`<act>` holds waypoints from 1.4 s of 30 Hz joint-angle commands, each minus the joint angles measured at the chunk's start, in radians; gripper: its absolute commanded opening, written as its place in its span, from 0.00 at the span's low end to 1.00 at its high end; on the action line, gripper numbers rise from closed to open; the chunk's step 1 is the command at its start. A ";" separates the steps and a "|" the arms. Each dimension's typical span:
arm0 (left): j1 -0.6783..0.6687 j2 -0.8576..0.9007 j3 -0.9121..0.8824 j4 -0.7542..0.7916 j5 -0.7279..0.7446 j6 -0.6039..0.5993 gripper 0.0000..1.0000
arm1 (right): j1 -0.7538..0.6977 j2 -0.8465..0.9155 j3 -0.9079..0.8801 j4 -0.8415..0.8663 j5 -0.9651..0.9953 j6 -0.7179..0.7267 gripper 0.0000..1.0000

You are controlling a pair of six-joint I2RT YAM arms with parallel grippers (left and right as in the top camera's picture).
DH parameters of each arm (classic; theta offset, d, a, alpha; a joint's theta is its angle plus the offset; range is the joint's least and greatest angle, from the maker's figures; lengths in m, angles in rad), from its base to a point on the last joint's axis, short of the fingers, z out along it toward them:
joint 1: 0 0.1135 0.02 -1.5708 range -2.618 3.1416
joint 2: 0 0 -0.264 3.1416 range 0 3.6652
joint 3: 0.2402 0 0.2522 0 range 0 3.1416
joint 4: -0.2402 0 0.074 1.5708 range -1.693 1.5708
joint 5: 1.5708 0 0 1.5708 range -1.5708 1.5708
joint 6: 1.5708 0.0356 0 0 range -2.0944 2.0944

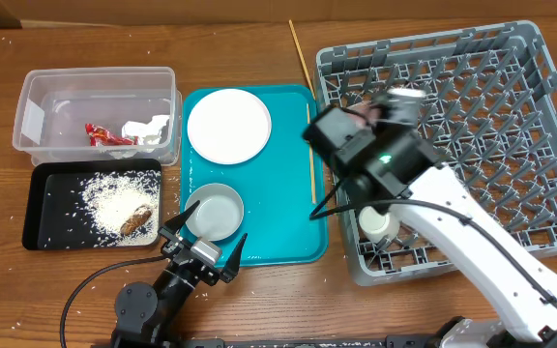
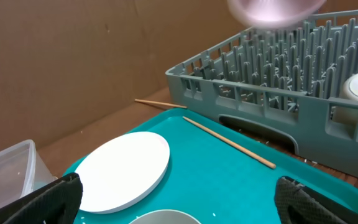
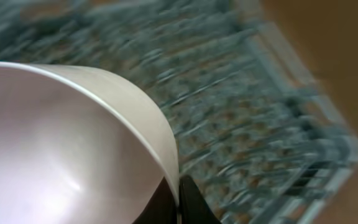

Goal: Sort waste into correct bins and load items into the dishwasher
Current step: 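Carry the pink bowl into the rack and release it, then grasp the emptied white bowl on the tray with the right gripper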

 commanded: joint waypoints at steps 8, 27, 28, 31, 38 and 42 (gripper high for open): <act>0.010 -0.010 -0.011 0.004 0.011 0.015 1.00 | -0.380 0.148 -0.096 0.103 0.216 0.141 0.04; 0.010 -0.010 -0.011 0.004 0.011 0.015 1.00 | -0.257 0.369 -0.097 0.150 0.161 -0.016 0.04; 0.010 -0.010 -0.011 0.004 0.011 0.015 1.00 | -0.251 0.369 -0.097 0.148 0.157 -0.016 0.04; 0.010 -0.010 -0.011 0.004 0.011 0.015 1.00 | -0.225 0.369 -0.097 0.140 0.155 -0.016 0.05; 0.010 -0.010 -0.011 0.004 0.011 0.015 1.00 | -0.128 0.353 -0.014 0.057 0.051 -0.013 0.23; 0.010 -0.010 -0.011 0.004 0.011 0.015 1.00 | -0.071 0.317 0.070 0.107 -0.153 -0.151 0.38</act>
